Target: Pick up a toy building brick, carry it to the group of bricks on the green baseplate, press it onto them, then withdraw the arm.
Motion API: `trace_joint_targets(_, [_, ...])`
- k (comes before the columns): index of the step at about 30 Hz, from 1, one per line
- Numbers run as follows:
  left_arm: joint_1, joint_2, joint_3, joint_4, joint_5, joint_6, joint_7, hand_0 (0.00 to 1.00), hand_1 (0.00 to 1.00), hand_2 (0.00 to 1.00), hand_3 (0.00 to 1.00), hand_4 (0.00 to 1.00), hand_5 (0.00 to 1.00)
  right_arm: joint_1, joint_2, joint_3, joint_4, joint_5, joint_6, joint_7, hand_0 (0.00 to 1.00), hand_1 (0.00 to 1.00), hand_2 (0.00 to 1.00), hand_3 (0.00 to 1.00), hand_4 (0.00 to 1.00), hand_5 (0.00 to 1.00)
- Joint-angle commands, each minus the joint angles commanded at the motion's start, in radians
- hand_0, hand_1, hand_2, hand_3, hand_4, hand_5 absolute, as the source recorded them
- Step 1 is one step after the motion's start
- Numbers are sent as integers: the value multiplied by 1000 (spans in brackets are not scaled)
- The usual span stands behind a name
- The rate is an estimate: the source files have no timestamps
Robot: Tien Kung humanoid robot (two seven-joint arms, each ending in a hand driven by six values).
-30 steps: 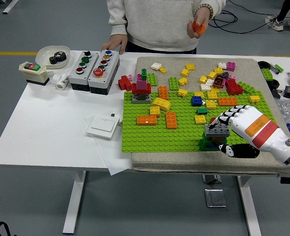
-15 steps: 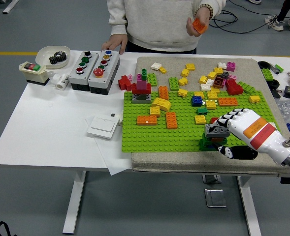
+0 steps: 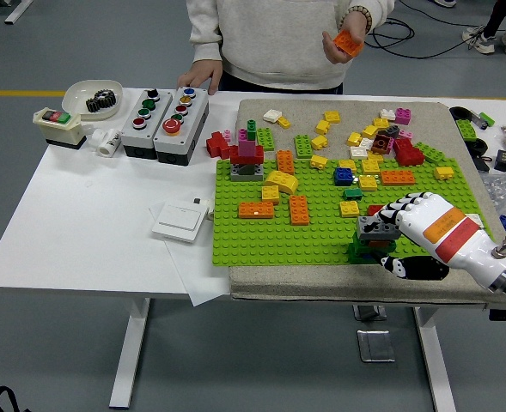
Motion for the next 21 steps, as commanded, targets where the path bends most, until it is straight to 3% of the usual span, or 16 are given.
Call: trace_joint_targets(21, [-1, 1, 1, 0, 1, 1, 0, 646, 709, 726, 579, 647, 644, -3, 2, 1, -16, -2, 4, 4, 507, 516, 574, 589, 669, 325])
